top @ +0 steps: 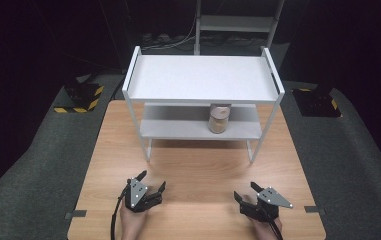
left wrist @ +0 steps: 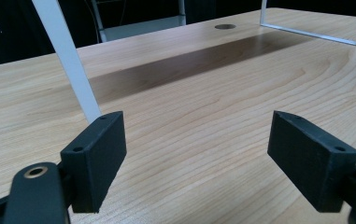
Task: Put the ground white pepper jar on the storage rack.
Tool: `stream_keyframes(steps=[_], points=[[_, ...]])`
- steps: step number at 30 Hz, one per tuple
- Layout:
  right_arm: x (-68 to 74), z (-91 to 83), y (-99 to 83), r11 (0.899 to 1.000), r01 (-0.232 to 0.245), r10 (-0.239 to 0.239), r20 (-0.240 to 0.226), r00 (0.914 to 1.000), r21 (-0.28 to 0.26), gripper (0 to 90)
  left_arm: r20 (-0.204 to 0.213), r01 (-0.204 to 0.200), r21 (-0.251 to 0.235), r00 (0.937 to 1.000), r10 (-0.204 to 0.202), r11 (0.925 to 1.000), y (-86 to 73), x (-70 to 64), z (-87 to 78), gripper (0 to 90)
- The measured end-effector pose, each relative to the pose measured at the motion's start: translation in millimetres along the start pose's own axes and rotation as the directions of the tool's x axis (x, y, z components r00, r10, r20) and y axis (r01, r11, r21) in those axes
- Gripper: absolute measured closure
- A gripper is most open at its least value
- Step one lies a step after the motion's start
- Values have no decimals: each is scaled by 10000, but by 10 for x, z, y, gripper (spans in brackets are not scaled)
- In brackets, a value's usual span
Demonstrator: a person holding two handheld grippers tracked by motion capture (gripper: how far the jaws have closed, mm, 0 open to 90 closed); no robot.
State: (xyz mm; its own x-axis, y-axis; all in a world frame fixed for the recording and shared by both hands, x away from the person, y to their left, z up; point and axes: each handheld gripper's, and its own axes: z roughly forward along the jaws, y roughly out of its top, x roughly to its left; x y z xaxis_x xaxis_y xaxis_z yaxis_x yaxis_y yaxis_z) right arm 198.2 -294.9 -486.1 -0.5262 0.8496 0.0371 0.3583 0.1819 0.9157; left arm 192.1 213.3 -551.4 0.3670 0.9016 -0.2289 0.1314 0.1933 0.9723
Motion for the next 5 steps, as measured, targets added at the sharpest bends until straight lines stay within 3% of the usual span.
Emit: stream_keyframes(steps=[5], points=[[-5, 0, 1, 10000, -22, 22, -18, 10000, 12, 240, -9, -8, 0, 10000, 8, 10000, 0, -2, 0, 195]])
